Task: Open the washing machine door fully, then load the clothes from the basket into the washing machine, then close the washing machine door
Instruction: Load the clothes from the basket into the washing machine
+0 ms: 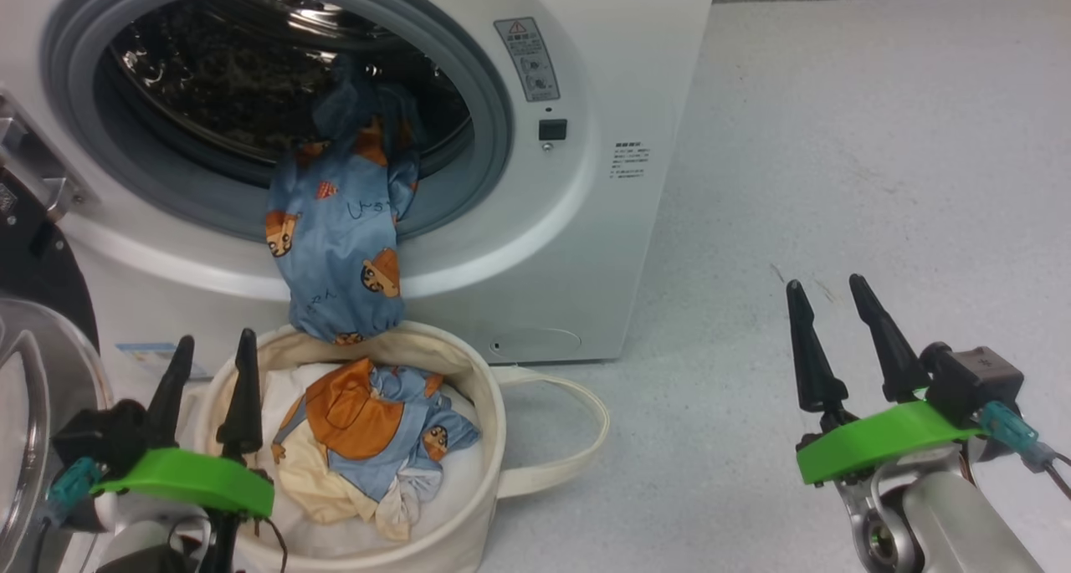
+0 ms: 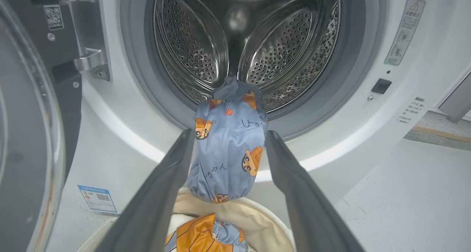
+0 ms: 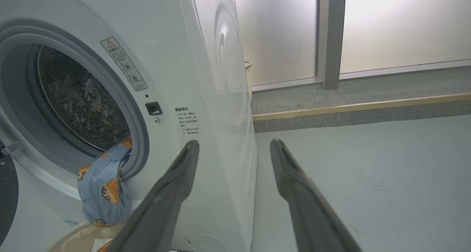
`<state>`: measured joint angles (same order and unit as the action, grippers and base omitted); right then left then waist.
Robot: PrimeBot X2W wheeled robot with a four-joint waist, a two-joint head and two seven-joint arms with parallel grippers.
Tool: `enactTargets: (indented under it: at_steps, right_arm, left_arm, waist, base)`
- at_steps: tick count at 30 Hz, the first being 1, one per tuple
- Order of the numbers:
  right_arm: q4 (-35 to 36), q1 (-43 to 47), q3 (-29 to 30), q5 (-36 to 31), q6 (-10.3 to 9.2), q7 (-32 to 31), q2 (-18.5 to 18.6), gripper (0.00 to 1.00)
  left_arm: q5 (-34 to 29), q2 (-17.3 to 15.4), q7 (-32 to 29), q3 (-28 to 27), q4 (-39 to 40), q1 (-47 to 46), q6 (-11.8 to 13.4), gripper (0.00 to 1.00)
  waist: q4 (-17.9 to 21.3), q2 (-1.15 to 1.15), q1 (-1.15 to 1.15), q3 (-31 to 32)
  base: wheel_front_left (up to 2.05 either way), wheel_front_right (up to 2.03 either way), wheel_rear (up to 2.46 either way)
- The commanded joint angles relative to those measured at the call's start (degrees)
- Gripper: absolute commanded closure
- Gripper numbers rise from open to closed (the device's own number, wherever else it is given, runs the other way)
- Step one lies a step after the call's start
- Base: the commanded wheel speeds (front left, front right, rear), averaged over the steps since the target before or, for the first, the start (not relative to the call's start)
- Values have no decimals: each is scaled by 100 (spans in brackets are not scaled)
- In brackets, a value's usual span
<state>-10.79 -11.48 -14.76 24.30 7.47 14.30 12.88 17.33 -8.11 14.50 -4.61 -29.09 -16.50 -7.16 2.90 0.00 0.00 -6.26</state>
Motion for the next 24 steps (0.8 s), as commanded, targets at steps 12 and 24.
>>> enactTargets:
  at_steps: [12,24]
  right_arm:
    - [291,-312,-87,-89,2,70,-102,0]
    - [506,-538,28,-279,2,70,-196,0]
  left_arm:
    - [204,-193,50,185,-1368,-804,-33,0]
    - [884,-454,-43,820,-3393,-1999,-33,0]
  waist:
    - [301,0,0,-504]
    - [820,0,0,-1379]
  base:
    - [0,0,0]
    - [0,0,0]
